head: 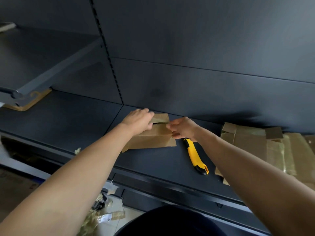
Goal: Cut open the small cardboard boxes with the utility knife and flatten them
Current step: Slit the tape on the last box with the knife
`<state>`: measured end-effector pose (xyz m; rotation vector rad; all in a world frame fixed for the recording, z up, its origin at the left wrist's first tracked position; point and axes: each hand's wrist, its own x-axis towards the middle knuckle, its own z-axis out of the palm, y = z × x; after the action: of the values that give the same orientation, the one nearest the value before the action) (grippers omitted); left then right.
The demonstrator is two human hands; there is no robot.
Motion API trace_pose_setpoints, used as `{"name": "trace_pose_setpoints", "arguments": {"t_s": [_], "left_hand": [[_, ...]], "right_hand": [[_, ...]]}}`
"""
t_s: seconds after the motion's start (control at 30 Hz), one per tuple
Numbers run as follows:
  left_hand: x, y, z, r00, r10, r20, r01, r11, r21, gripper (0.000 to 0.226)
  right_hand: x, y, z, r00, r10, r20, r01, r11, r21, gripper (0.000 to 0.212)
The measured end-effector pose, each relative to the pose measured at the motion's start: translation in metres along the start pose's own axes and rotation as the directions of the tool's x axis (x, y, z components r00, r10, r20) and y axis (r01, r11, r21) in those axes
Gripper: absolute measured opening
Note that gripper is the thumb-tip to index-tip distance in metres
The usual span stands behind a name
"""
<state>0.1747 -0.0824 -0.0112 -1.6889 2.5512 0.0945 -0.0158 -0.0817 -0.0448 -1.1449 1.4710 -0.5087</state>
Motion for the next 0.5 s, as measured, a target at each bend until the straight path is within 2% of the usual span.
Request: {"name": "trace_pose_setpoints", "arguments": {"t_s": [0.03, 0.07, 0.1, 0.17, 0.23, 0.3, 0.37, 0.43, 0.5], "left_hand": [[-0.001, 0.000, 0.001, 1.000, -0.001, -0.003, 0.001, 1.000, 0.001, 0.026], [-0.002, -0.001, 0.002, 1.000, -0.003, -0.005, 0.003, 1.000, 0.004, 0.025], [-0.003, -0.001, 0.003, 1.000, 0.000, -0.002, 0.000, 1.000, 0.012, 0.025], [-0.005, 0.001, 0.008, 1.000, 0.002, 0.012, -0.003, 0.999, 0.034, 0.028], [-0.005, 0.003, 0.014, 0.999, -0.021, 0.035, 0.020, 1.000, 0.022, 0.032], [-0.004, 0.003, 0.017, 0.997, -0.044, 0.058, 0.044, 0.999, -0.001, 0.034], [-0.003, 0.005, 0.018, 0.999, -0.027, 0.037, 0.028, 0.999, -0.024, 0.034], [-0.001, 0.008, 0.018, 1.000, 0.024, -0.001, -0.024, 0.998, -0.062, 0.036], [0.002, 0.010, 0.017, 1.000, 0.026, -0.014, -0.028, 0.994, -0.106, 0.036]], "right_hand": [[0.001, 0.006, -0.003, 0.999, 0.023, -0.040, -0.022, 0.999, 0.046, 0.037], [0.003, 0.014, -0.008, 0.992, 0.038, -0.116, -0.036, 0.999, 0.014, 0.039], [0.006, 0.024, -0.012, 0.980, 0.036, -0.198, -0.064, 0.989, -0.136, 0.040], [0.008, 0.046, -0.017, 0.959, 0.058, -0.279, -0.197, 0.841, -0.505, 0.048], [0.009, 0.065, -0.015, 0.948, 0.126, -0.292, -0.292, 0.708, -0.643, 0.071], [0.009, 0.074, -0.010, 0.945, 0.123, -0.304, -0.302, 0.688, -0.660, 0.074], [0.010, 0.073, -0.010, 0.944, 0.116, -0.309, -0.299, 0.699, -0.650, 0.060], [0.011, 0.069, -0.014, 0.948, 0.119, -0.296, -0.282, 0.746, -0.603, 0.050], [0.010, 0.062, -0.023, 0.966, 0.070, -0.250, -0.196, 0.827, -0.527, 0.045]]}}
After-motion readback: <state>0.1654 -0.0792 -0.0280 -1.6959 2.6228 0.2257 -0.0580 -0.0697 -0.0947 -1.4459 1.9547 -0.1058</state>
